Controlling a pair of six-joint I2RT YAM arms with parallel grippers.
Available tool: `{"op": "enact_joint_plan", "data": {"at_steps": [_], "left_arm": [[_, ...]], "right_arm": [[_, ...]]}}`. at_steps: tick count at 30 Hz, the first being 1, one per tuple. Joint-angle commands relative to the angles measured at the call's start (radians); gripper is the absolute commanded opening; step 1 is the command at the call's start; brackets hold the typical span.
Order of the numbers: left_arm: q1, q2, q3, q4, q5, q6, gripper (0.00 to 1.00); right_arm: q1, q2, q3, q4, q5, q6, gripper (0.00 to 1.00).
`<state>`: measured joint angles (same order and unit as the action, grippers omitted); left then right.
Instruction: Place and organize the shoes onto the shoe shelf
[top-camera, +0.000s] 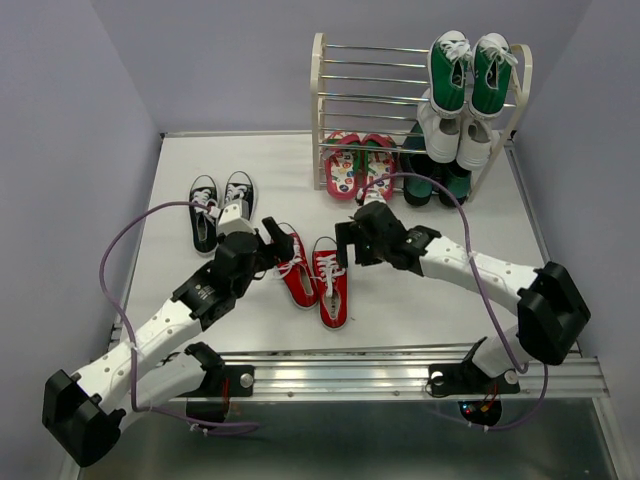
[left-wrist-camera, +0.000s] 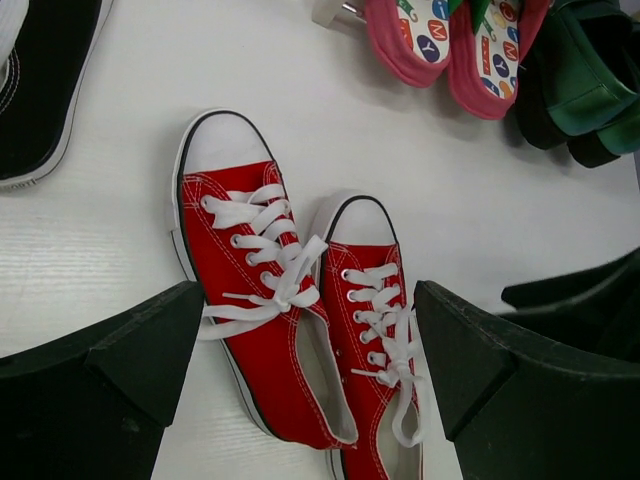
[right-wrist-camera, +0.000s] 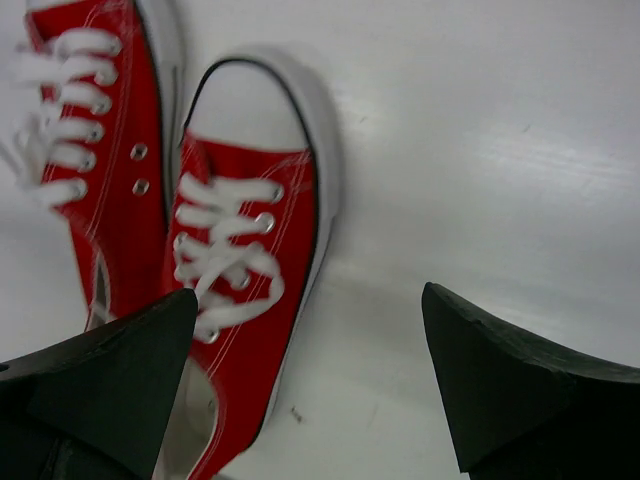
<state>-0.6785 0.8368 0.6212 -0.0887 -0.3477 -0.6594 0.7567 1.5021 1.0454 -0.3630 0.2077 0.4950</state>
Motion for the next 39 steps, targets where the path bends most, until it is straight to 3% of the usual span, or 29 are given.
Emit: {"op": "enact_joint_plan", "data": {"at_steps": [1,12,25,33,39], "left_arm": [[0.004,-0.039,-0.021,-0.075,0.015,-0.09,0.99],[0.004,-0.065,-0.057,-0.175,0.036,-0.163,0.99],[0.004,-0.082,-0.084,-0.154,0.042,-0.16,0.99],[0.004,-0.09,-0.092,-0.143,0.038,-0.154,0.99],[0.004,-0.11,-0.103,-0.129,0.039,-0.148,0.99]], "right_arm": [[0.097,-0.089,-0.008,-0.183,-0.108,0.083,1.0],[0.331,-0.054,0.044,-0.421,-0.053,0.188,1.0],[0.432,-0.019,0.062,-0.341,0.01,0.108,1.0],[0.441,0.07,0.065,-0.199,0.133,0.171,0.93],[0.441,0.108,0.053,-0.139,0.2,0.226,0.82]]}}
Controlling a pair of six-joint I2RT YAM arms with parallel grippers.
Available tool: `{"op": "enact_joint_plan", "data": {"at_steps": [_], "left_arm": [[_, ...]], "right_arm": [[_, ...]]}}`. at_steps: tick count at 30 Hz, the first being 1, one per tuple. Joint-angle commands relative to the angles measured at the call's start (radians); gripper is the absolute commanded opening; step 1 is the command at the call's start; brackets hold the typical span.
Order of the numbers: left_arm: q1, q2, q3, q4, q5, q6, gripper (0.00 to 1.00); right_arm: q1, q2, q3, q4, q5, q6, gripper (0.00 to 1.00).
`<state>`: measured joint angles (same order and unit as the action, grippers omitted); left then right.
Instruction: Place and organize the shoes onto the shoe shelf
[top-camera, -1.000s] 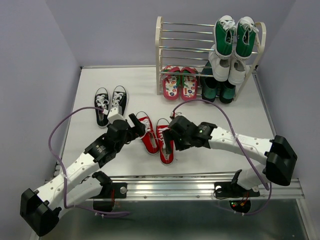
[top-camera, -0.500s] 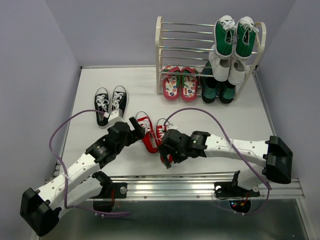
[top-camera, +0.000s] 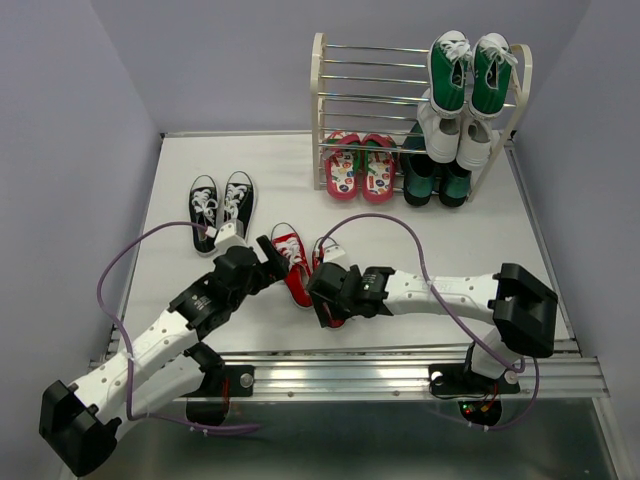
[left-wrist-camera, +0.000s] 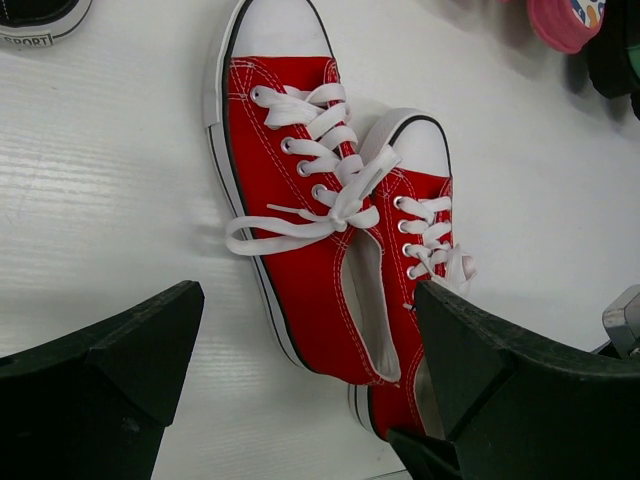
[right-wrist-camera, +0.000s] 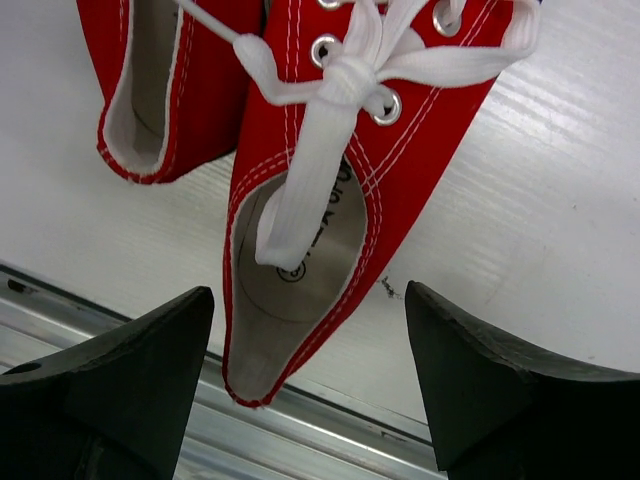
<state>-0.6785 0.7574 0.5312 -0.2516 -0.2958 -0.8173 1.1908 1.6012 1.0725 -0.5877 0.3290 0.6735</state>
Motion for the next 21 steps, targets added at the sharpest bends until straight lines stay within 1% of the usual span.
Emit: {"op": "enact_joint_plan", "data": {"at_steps": [1,4,5,7,8,9,10,11,13,14,16,19,20,21], "left_arm": [[0.004,-0.033,-0.013,0.037,-0.011,0.021,0.99],[0.004,-0.041,-0.011,0.044,-0.016,0.027,0.99],[0.004,-0.041,-0.008,0.044,-0.02,0.029,0.99],[0.004,-0.04,-0.008,0.043,-0.02,0.03,0.99],[0.004,-0.04,-0.008,0.04,-0.022,0.03,0.99],[0.004,-0.04,-0.01,0.04,-0.023,0.03,0.99],[0.004,-0.04,-0.01,0.04,-0.025,0.03,0.99],[0.004,-0.041,-0.01,0.043,-0.028,0.032,0.99],[0.004,-0.043,-0.008,0.044,-0.029,0.033,0.99],[0.004,-0.043,-0.005,0.044,-0.034,0.036,0.99],[0.004,-0.046,-0.002,0.043,-0.037,0.037,0.99],[0.004,-0.05,-0.002,0.046,-0.045,0.035,0.99],[0.004,-0.052,-0.003,0.049,-0.046,0.036,0.99],[0.004,-0.053,-0.004,0.051,-0.048,0.04,0.99]], "right_arm": [[0.007,0.017,0.027,0.083,0.077,0.049,0.82],[0.007,0.035,0.027,0.083,0.07,0.061,0.73],[0.007,0.039,0.027,0.081,0.076,0.07,0.67],[0.007,0.043,0.029,0.072,0.079,0.077,0.63],[0.007,0.043,0.03,0.057,0.085,0.084,0.56],[0.007,0.045,0.032,0.049,0.091,0.086,0.53],[0.007,0.045,0.032,0.04,0.099,0.089,0.47],[0.007,0.048,0.033,0.02,0.122,0.101,0.32],[0.007,0.051,0.037,0.005,0.139,0.106,0.2],[0.007,0.054,0.04,-0.012,0.16,0.116,0.11],[0.007,0.049,0.046,-0.038,0.204,0.123,0.01],[0.007,0.029,0.066,-0.072,0.28,0.117,0.01],[0.018,0.019,0.067,-0.084,0.333,0.098,0.01],[0.018,-0.013,0.069,-0.084,0.358,0.087,0.01]]}}
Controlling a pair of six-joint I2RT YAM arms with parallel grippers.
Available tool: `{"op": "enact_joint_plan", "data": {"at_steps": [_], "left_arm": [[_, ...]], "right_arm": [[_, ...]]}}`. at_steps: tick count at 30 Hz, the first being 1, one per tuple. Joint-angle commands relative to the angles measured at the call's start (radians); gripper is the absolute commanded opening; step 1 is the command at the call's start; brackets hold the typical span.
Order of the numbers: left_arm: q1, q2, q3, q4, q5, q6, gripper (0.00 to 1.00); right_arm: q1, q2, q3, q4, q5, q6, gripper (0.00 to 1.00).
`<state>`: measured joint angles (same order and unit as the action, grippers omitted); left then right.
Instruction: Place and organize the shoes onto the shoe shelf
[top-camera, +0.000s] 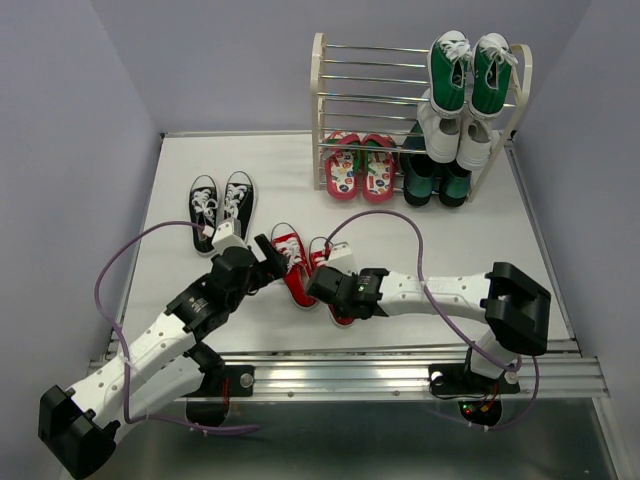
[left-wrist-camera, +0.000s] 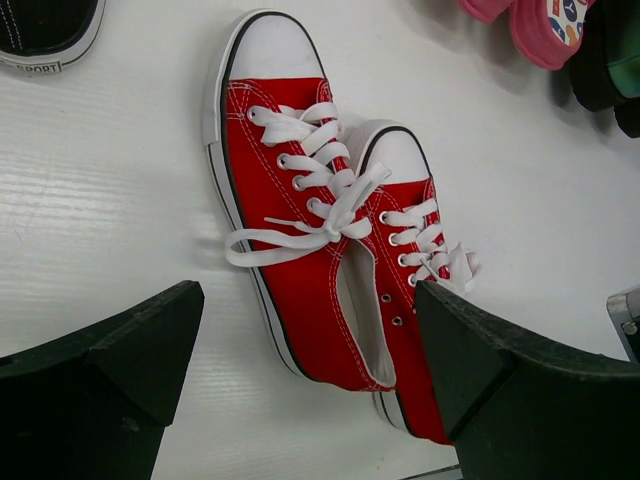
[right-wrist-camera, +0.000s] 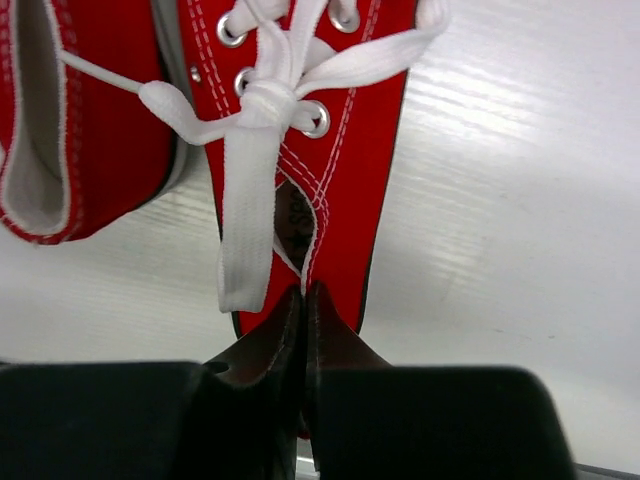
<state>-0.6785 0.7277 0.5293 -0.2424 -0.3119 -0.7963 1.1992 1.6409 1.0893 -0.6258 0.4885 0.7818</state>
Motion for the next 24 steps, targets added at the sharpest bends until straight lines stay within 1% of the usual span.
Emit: {"op": "enact_joint_plan", "data": {"at_steps": [1,2,5,7,12,16,20,22,24], "left_arm": [[0.004,-0.024,0.0,0.04,-0.038,0.019,0.99],[0.004,-0.022,0.001,0.04,-0.039,0.019,0.99],[0.004,-0.024,0.005,0.046,-0.05,0.016,0.99],[0.004,-0.022,0.003,0.054,-0.055,0.014,0.99],[0.005,-0.013,0.008,0.094,-0.052,0.022,0.99],[0.005,-0.01,0.018,0.104,-0.059,0.034,0.99],[0.005,-0.007,0.018,0.115,-0.055,0.037,0.99],[0.005,-0.002,0.015,0.129,-0.047,0.037,0.99],[0.005,0.004,0.018,0.133,-0.044,0.035,0.99]], "right_arm": [[0.01,-0.075,0.05,-0.043,0.218,-0.032,0.01],[0.01,-0.096,0.041,-0.026,0.249,-0.068,0.01],[0.01,-0.2,0.023,-0.005,0.298,-0.108,0.01],[0.01,-0.269,0.018,-0.005,0.321,-0.111,0.01],[0.01,-0.377,0.024,-0.008,0.378,-0.13,0.01],[0.01,-0.392,0.066,-0.066,0.455,-0.13,0.01],[0.01,-0.386,0.127,-0.071,0.518,-0.142,0.01],[-0.013,-0.371,0.158,-0.071,0.545,-0.151,0.01],[-0.076,-0.346,0.197,-0.066,0.529,-0.156,0.01]]}}
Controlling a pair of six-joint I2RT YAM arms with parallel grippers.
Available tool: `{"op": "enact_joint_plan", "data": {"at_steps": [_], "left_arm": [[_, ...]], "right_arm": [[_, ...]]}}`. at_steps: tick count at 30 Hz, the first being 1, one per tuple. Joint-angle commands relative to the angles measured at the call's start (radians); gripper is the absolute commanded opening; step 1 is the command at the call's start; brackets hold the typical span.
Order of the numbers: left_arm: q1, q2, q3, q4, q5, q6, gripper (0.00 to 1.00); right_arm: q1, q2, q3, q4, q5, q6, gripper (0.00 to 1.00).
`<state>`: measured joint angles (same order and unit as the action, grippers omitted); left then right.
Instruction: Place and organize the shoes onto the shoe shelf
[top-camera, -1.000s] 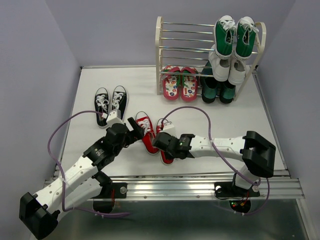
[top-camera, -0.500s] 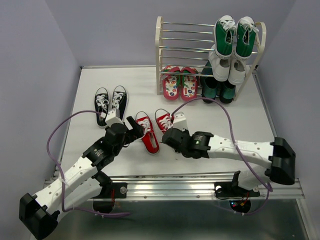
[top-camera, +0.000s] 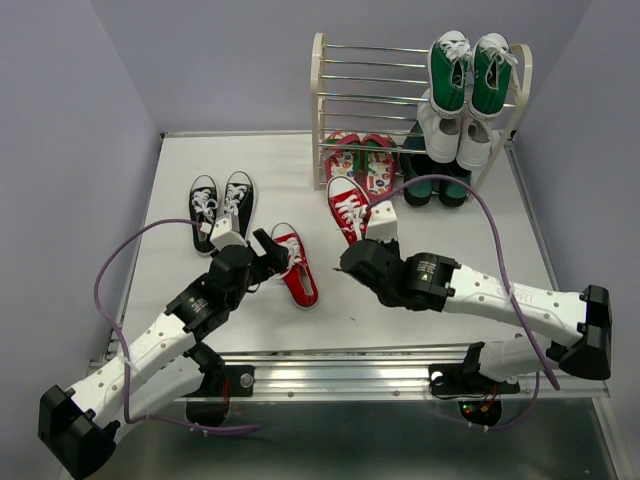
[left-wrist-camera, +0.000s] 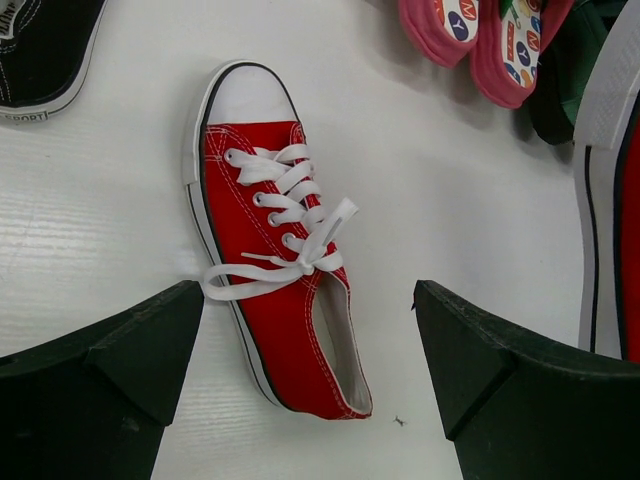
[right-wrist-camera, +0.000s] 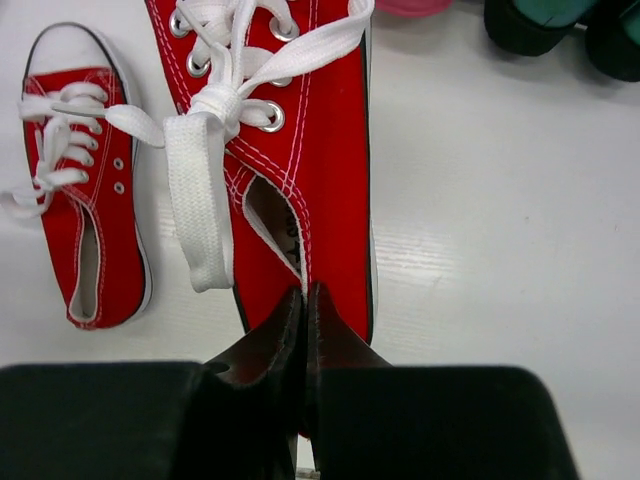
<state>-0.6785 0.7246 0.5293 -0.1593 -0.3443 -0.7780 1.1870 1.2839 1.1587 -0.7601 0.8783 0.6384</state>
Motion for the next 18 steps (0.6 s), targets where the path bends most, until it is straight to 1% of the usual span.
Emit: {"op": "enact_joint_plan", "data": {"at_steps": [1,2,4,5,8,9,11,14,18], "left_arm": [[0.005,0.01,0.02,0.052,-0.01,0.017,0.99],[0.005,0.013,0.023,0.055,-0.009,0.019,0.99],[0.005,0.024,0.024,0.058,-0.009,0.019,0.99],[0.005,0.027,0.028,0.061,-0.007,0.017,0.99],[0.005,0.041,0.031,0.07,-0.002,0.02,0.99],[0.005,0.042,0.034,0.073,-0.002,0.017,0.99],[0.005,0.047,0.037,0.079,0.005,0.02,0.99],[0.005,0.052,0.043,0.09,0.005,0.023,0.99],[0.005,0.056,0.052,0.095,0.004,0.028,0.99]], "right_arm": [[-0.088,0.02,0.139,0.076,0.134,-0.02,0.01],[-0.131,0.028,0.145,0.115,0.123,-0.061,0.01],[-0.182,0.055,0.165,0.156,0.093,-0.092,0.01],[-0.228,0.064,0.176,0.191,0.065,-0.117,0.01],[-0.253,0.089,0.214,0.287,0.076,-0.192,0.01],[-0.289,0.098,0.243,0.306,0.073,-0.21,0.01],[-0.323,0.121,0.277,0.317,0.064,-0.226,0.01],[-0.398,0.163,0.328,0.369,-0.014,-0.285,0.01],[-0.475,0.245,0.39,0.384,-0.079,-0.313,0.01]]}}
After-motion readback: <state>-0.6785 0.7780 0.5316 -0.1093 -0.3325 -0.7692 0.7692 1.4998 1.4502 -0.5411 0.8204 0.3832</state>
